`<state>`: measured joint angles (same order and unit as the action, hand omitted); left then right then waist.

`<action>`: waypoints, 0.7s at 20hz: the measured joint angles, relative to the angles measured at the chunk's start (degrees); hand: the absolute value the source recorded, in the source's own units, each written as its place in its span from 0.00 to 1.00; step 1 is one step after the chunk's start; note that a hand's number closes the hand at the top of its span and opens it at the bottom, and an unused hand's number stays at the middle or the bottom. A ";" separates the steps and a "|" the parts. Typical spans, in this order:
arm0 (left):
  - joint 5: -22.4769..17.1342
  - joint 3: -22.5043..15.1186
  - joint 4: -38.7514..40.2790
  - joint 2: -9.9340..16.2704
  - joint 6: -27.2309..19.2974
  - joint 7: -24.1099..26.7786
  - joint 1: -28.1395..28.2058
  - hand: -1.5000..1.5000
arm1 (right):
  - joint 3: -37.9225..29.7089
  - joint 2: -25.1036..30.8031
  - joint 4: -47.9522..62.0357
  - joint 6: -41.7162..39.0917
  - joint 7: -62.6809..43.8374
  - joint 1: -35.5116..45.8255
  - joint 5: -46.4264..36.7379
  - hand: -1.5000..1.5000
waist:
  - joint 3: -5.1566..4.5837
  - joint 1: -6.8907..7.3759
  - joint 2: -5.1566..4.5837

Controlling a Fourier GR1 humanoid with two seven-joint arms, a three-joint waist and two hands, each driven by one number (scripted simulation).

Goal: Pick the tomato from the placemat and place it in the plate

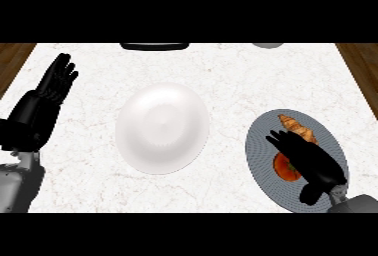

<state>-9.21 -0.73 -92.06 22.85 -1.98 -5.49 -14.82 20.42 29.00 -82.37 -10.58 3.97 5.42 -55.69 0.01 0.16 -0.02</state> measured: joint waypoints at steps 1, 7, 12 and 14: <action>0.28 0.56 0.56 -0.25 0.41 -0.02 -0.52 0.50 | -0.22 -0.47 -0.33 -0.40 -0.26 -0.18 -0.76 0.00 | 0.01 -0.06 0.01; 0.79 1.49 0.53 -1.04 1.61 -0.37 -0.74 0.50 | -0.89 -3.80 2.69 6.04 3.48 1.28 -3.62 1.00 | -0.33 -0.12 0.12; 2.20 0.90 -0.66 -2.17 0.72 -0.96 -0.58 0.50 | -7.46 -3.59 10.56 9.96 4.55 4.25 -2.34 1.00 | -0.42 0.14 0.12; 1.70 1.28 -0.40 -1.90 1.48 -0.65 -0.50 0.50 | -10.92 -2.77 14.17 8.57 1.80 5.71 -1.38 1.00 | -0.36 0.29 0.00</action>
<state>-7.51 0.55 -92.46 20.95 -0.50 -6.15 -15.33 9.50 26.22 -68.20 -2.01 5.76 11.12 -57.06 -0.35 0.45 -0.02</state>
